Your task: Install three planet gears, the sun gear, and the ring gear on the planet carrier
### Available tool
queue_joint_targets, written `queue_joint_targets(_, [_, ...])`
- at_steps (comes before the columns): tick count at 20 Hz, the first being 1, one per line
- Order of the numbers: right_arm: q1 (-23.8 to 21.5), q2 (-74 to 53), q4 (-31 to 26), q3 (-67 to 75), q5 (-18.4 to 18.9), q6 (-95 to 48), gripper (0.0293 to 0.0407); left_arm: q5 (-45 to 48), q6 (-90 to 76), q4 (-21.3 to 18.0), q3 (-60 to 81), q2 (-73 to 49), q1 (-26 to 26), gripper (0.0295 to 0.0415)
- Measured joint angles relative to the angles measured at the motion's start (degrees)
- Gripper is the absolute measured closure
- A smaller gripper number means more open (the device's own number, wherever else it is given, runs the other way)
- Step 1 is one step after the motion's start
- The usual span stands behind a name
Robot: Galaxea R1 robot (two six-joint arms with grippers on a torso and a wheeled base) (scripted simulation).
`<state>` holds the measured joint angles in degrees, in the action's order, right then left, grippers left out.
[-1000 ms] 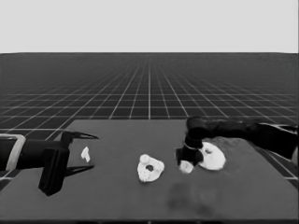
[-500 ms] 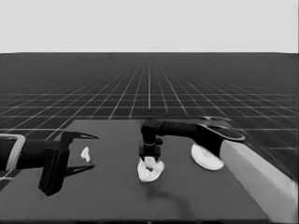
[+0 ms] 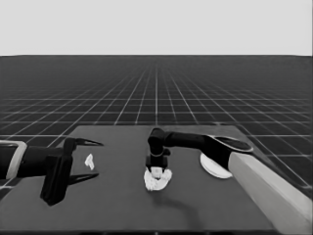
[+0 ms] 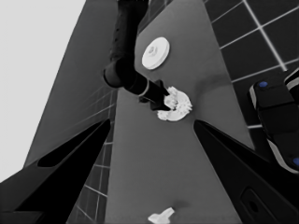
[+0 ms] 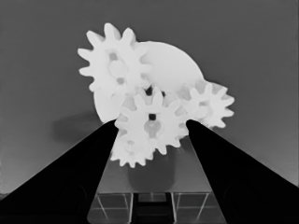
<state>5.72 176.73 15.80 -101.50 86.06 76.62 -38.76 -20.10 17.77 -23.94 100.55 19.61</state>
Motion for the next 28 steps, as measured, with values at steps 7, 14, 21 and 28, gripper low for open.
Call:
queue_joint_targets(7, [0.1, 0.0, 0.0, 0.0, 0.0, 3.9, 0.0391, 0.0, 0.0, 0.0, 0.0, 0.0, 0.0, 0.0326])
queue_joint_targets(14, [0.5, -0.1, 0.0, -0.1, 0.0, 8.1, 0.039, 0.0, 0.0, 0.0, 0.0, 0.0, 0.0, 0.0326])
queue_joint_targets(21, [0.5, -0.1, 0.0, -0.1, 0.0, 12.3, 0.0391, 0.0, 0.0, 0.0, 0.0, 0.0, 0.0, 0.0326])
queue_joint_targets(28, [0.5, -0.1, 0.0, -0.1, 0.0, 16.5, 0.0391, 0.0, 0.0, 0.0, 0.0, 0.0, 0.0, 0.0326])
